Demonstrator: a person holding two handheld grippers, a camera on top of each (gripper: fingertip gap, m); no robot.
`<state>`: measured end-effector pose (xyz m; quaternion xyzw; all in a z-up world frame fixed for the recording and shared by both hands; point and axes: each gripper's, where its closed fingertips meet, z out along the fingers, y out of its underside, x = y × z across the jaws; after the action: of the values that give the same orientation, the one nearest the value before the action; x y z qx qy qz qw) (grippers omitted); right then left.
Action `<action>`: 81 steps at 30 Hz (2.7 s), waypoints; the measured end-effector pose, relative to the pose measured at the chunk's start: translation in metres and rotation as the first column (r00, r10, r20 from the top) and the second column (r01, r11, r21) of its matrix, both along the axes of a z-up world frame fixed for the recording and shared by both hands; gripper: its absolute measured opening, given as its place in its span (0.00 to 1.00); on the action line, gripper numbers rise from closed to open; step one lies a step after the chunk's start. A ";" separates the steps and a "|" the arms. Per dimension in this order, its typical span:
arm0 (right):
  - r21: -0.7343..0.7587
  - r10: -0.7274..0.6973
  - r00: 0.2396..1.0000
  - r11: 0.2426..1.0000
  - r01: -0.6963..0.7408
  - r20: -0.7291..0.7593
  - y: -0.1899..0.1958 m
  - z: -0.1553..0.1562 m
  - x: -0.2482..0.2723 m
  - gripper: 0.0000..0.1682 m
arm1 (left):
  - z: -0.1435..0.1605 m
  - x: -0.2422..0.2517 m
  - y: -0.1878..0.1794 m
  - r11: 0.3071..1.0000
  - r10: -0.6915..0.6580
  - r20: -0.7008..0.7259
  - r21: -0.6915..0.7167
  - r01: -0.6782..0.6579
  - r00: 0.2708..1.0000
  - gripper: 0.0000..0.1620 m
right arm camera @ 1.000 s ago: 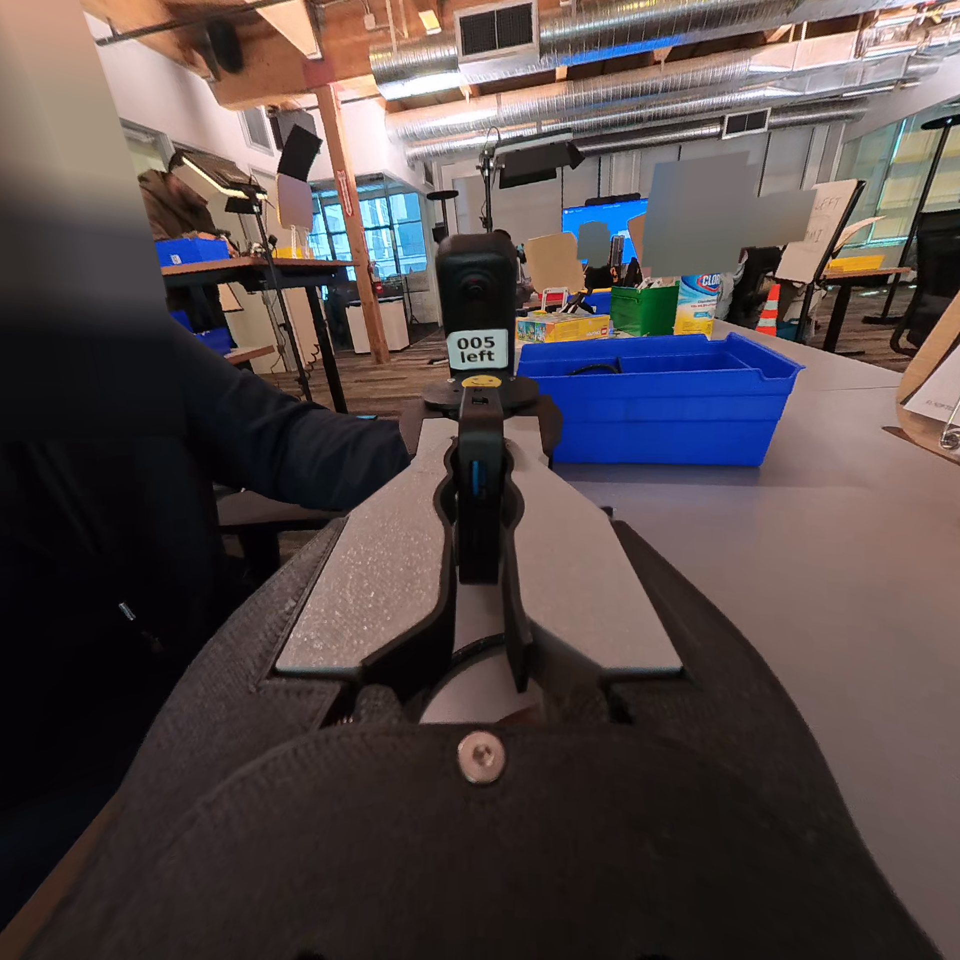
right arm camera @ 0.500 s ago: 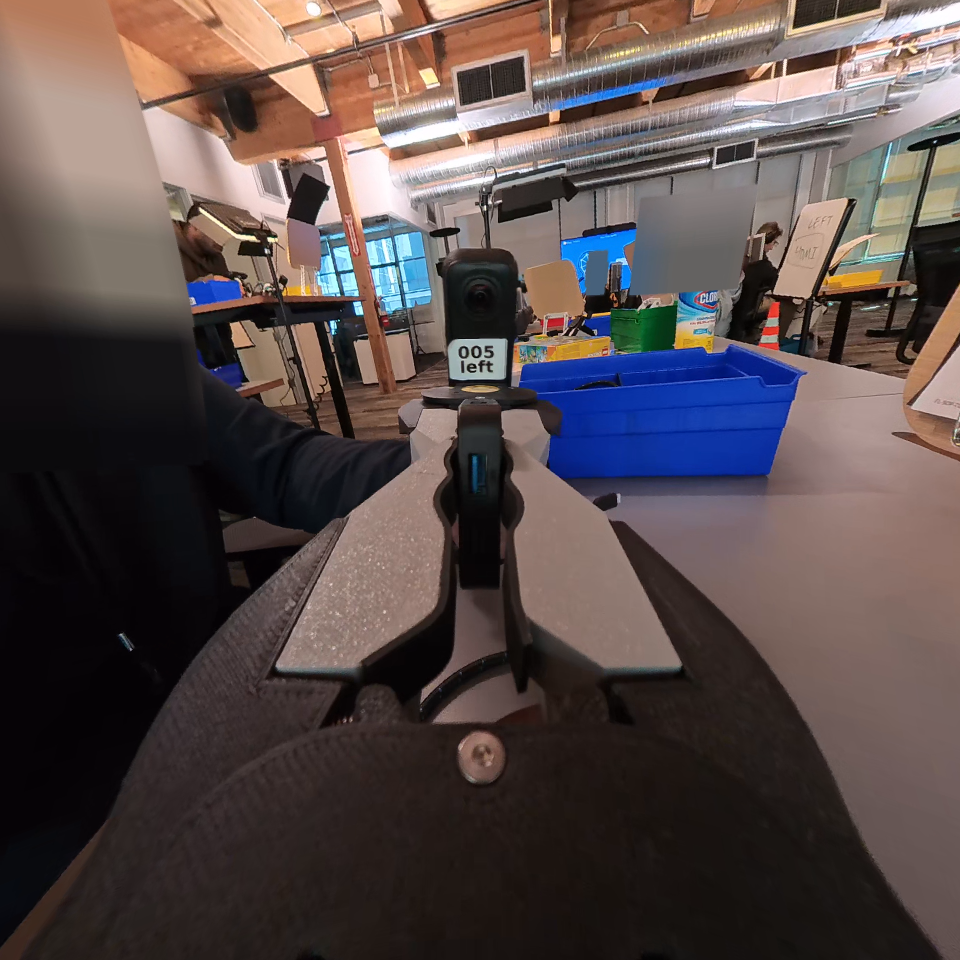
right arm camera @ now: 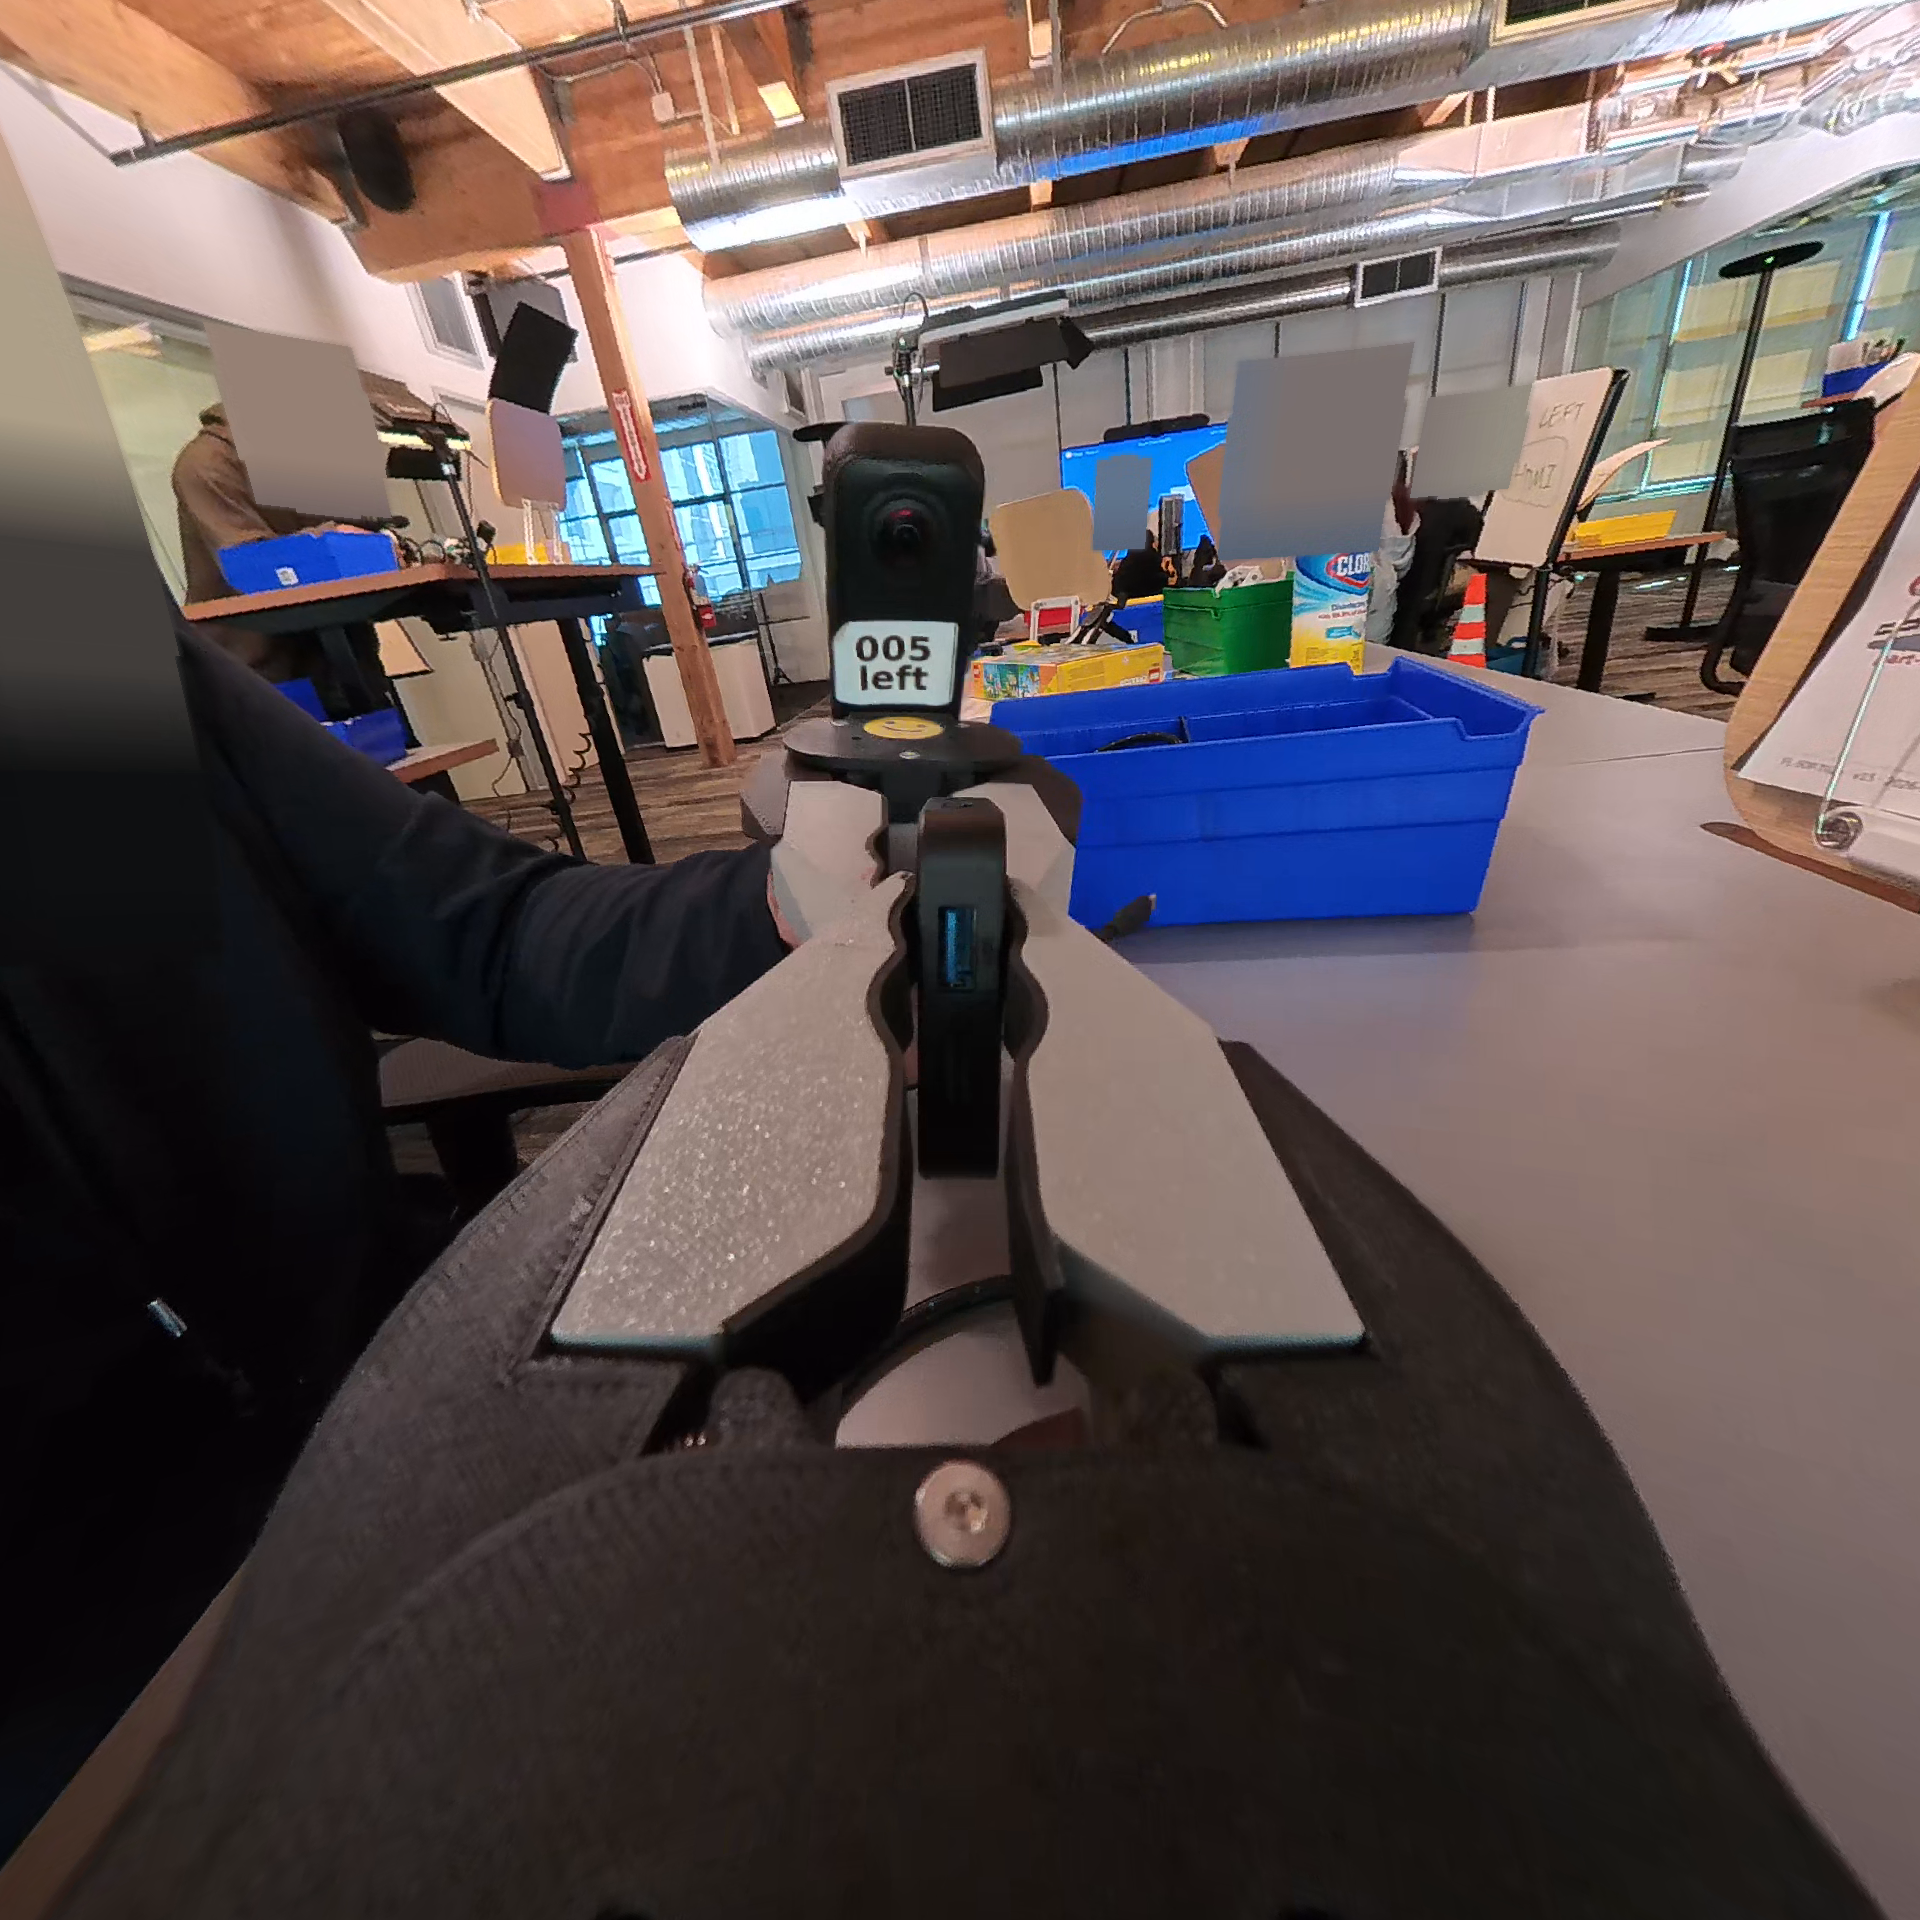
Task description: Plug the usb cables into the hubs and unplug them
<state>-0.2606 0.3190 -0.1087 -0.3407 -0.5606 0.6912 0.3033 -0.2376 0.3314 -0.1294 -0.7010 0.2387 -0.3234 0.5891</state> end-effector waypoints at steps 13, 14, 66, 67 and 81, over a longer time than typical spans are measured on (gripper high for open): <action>-0.009 -0.016 1.000 1.000 0.016 -0.021 -0.002 0.004 -0.002 0.05 | -0.014 0.001 0.006 0.994 0.046 -0.035 -0.096 -0.049 0.998 0.13; -0.010 -0.018 0.999 1.000 0.018 -0.026 -0.002 0.005 -0.002 0.05 | -0.013 0.000 0.007 0.996 0.052 -0.048 -0.070 -0.056 0.997 0.13; 0.272 -0.075 0.996 0.961 0.058 0.054 -0.005 -0.007 0.013 0.08 | -0.002 0.001 -0.006 0.997 0.047 -0.202 0.072 -0.033 0.978 0.08; 0.259 -0.089 0.992 0.964 0.065 0.084 -0.001 -0.008 0.011 0.09 | -0.003 0.000 -0.003 0.995 0.070 -0.229 0.083 -0.052 0.971 0.07; 0.669 -0.637 0.281 0.743 -0.023 0.718 0.077 -0.094 0.070 0.17 | -0.047 -0.055 0.020 0.962 0.241 -0.485 0.006 -0.272 0.841 0.07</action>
<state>-0.1901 0.3956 -0.2024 -0.6695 -0.7205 0.0962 0.1528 -0.2925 0.3514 -0.1764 -0.8029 0.2714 -0.0645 0.5268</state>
